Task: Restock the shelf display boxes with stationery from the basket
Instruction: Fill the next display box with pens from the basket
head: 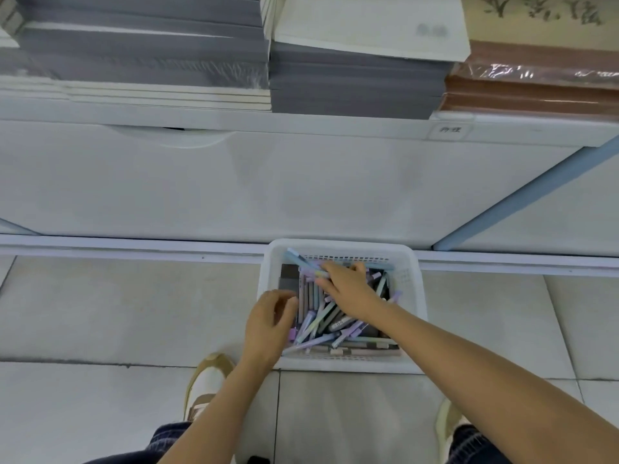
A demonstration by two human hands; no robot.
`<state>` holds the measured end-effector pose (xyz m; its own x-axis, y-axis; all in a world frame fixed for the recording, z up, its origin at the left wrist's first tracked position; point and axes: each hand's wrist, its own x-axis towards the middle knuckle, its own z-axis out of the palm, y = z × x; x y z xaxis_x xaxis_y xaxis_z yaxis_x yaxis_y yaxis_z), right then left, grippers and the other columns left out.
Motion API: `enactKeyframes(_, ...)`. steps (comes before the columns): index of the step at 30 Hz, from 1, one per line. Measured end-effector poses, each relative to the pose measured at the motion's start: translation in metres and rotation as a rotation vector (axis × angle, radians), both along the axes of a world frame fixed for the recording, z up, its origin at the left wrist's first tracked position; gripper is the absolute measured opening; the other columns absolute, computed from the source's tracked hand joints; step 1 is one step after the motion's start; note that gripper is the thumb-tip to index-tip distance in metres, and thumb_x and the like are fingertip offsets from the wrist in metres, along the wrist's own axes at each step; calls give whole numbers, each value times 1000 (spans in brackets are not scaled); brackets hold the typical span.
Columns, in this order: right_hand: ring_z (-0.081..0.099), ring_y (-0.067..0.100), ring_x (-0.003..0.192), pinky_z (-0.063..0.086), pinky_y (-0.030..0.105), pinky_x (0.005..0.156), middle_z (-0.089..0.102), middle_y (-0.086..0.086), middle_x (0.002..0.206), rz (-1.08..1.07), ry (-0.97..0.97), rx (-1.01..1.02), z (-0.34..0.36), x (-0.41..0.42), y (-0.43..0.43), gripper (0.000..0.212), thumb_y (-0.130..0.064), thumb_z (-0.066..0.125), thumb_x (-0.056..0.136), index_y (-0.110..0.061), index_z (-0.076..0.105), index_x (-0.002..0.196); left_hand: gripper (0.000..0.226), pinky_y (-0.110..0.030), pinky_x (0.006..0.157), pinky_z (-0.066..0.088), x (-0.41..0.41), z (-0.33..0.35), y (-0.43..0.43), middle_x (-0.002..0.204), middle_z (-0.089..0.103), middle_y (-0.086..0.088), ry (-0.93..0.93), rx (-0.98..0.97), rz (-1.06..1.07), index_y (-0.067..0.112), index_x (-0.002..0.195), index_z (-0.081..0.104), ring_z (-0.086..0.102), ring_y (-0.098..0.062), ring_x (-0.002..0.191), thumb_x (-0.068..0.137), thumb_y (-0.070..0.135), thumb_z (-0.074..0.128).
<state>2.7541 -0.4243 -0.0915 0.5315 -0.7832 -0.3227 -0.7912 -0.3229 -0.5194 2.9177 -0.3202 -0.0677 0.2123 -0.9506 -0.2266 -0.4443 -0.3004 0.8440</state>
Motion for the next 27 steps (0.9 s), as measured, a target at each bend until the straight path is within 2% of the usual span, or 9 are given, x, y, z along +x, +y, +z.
enactKeyframes(3,54,20,71,43,38,73,60,3,80,55,-169,210,13,12,11,31,-31,36,104,-9,47,124,19,-8,71,49,-21,11,-13,99,70,15,535,103,9,31,112,60,64,8,92,93,36,58)
enactKeyframes(6,54,17,62,45,30,58,57,3,75,101,-304,358,21,20,28,22,-25,37,103,-12,45,119,21,-17,69,54,-36,9,-27,100,74,3,752,202,333,20,113,64,68,-8,100,99,31,52)
enactKeyframes(8,53,7,59,42,21,55,55,-3,75,96,-334,416,24,21,35,21,-22,41,102,-15,43,121,25,-23,63,54,-39,6,-31,87,74,-1,728,231,533,16,95,69,69,-19,93,101,24,46)
enactKeyframes(10,56,-3,61,43,13,56,54,-12,77,88,-375,432,26,19,39,28,-20,43,101,-17,43,129,33,-24,61,54,-39,4,-31,81,75,0,739,218,570,14,86,68,69,-20,88,103,26,43)
enactKeyframes(14,54,7,66,46,26,62,56,1,82,-6,-399,418,26,14,37,26,-20,43,103,-9,46,126,26,-38,87,54,-41,3,-32,97,74,-7,863,188,507,11,101,67,70,-21,98,99,30,49)
enactKeyframes(17,50,-4,55,39,12,53,52,-7,74,-96,-453,498,26,12,34,22,-24,46,102,-12,52,119,30,-46,93,52,-40,1,-34,92,75,-8,887,206,519,8,95,68,70,-25,96,101,28,47)
enactKeyframes(22,52,15,54,44,23,47,56,4,67,-147,-516,743,26,3,35,19,-41,46,100,-27,52,112,46,-44,77,59,-32,-2,-35,105,68,-21,879,196,556,-8,119,56,67,-33,85,104,32,38)
enactKeyframes(24,49,15,51,41,23,45,58,4,66,-259,-512,855,25,-1,34,33,-51,39,100,-23,55,109,42,-42,75,58,-29,-2,-36,96,70,-16,867,138,610,-5,108,60,68,-30,83,104,31,38)
enactKeyframes(27,38,6,41,30,18,40,59,3,70,-606,-540,944,18,-1,32,48,-52,33,101,-13,59,115,29,-34,65,59,-26,-3,-38,79,73,-6,904,124,671,8,90,61,70,-21,72,103,26,43)
